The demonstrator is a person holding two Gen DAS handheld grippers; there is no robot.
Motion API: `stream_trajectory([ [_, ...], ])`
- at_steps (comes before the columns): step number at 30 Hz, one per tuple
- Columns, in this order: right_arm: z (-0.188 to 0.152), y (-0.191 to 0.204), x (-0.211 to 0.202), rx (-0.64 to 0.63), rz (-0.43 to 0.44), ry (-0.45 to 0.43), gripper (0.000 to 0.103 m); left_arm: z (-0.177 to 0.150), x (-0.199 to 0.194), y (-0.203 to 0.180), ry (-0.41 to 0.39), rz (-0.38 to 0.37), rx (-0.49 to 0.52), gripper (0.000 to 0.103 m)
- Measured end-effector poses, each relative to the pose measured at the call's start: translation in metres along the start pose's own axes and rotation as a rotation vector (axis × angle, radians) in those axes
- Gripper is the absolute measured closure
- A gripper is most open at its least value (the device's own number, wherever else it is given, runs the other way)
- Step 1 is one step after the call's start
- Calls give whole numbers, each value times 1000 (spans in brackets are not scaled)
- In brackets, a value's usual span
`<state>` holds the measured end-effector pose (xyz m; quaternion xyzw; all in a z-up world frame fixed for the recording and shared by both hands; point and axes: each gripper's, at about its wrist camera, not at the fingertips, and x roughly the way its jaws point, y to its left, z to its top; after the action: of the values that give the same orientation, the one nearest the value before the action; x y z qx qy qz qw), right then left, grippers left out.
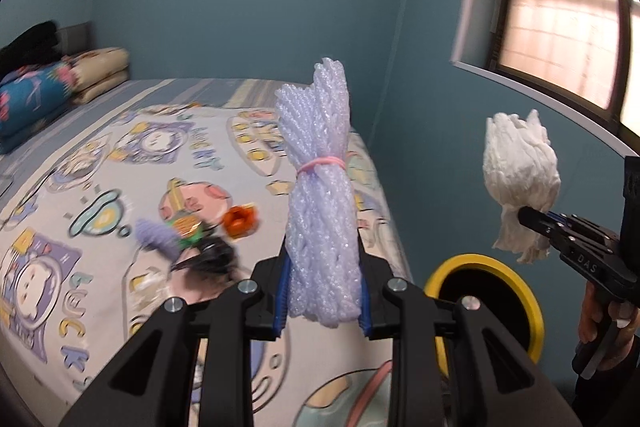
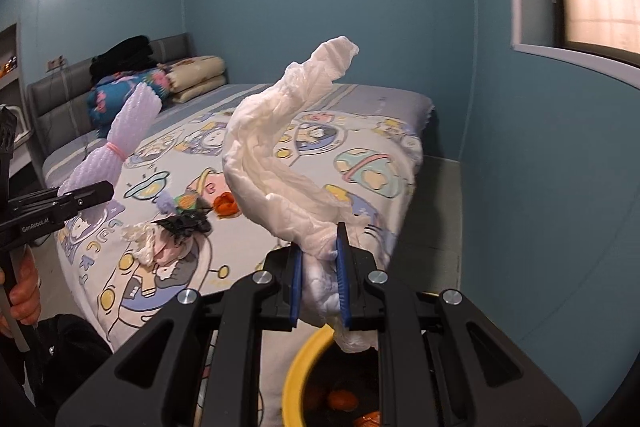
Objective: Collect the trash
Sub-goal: 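Lift and carry the tissue and fruit net over the yellow-rimmed bin with both tools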
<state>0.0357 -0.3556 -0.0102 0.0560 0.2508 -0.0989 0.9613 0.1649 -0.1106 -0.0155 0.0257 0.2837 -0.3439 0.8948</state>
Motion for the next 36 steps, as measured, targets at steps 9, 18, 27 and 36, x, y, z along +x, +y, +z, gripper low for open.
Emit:
stream_trajectory([
  [9, -16, -37, -36, 82, -133, -18, 89, 17, 19, -66, 2, -128, 116, 78],
  [18, -38, -72, -51, 132, -225, 5, 89, 4, 48, -120, 53, -212, 124, 78],
  [27, -66, -86, -41, 142, -220, 103, 89, -20, 76, -163, 140, -250, 179, 78],
  [36, -83, -98, -28, 168, -238, 170, 89, -46, 102, -186, 237, -272, 222, 78],
])
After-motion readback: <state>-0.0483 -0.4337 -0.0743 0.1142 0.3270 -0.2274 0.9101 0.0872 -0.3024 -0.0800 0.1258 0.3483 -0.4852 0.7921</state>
